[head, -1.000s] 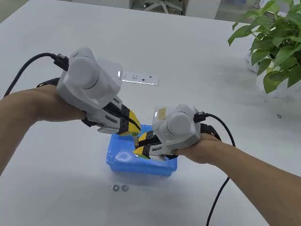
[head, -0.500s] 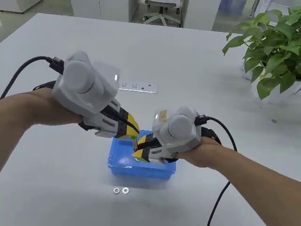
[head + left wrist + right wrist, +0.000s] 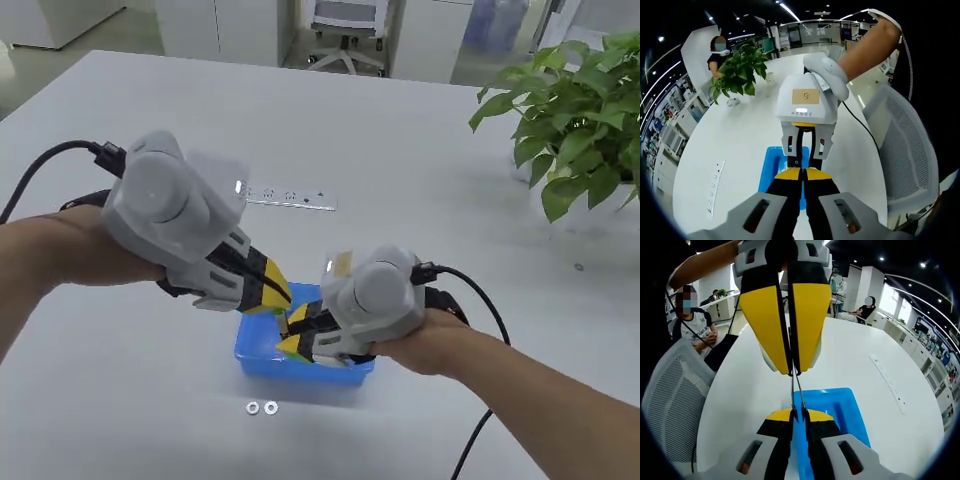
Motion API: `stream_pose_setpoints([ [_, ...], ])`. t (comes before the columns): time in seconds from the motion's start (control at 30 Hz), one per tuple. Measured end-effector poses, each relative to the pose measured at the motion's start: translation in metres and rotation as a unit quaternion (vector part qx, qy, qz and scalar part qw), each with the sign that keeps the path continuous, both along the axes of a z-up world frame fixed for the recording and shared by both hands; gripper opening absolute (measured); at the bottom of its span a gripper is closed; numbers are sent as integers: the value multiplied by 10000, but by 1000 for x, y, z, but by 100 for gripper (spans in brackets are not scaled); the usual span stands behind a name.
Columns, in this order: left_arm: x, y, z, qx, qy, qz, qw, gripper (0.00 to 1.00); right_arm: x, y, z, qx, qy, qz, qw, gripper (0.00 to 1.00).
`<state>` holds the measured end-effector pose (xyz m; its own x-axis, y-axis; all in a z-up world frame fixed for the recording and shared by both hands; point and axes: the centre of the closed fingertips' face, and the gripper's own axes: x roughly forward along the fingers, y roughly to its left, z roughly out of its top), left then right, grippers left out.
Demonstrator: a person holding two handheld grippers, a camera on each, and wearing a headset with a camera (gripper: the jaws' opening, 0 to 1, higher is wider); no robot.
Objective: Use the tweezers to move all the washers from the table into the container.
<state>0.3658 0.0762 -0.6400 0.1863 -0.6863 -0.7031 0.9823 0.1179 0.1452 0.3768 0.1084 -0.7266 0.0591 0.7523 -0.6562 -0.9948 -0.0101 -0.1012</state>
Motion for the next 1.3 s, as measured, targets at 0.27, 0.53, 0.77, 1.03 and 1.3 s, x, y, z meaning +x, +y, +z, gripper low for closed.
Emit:
stream_pose_setpoints([
  [0.27,-14,4,-5,22,49,26,10000,4,-14,3,-5,-8,42,82,10000,11],
  [0.53,-21,8,-12,33,100,54,9999,4,-23,8,-12,-6,90,143,9999,12],
  [0.77,-28,6,-22,39,192,28,9998,4,-29,6,-23,-41,176,166,9997,12],
  [1.03,-32,5,-32,61,303,-24,9995,4,-36,4,-34,-50,256,193,9995,12],
  [1.3,-35,4,-42,50,400,-56,9992,4,-40,3,-45,-53,344,151,9993,12],
])
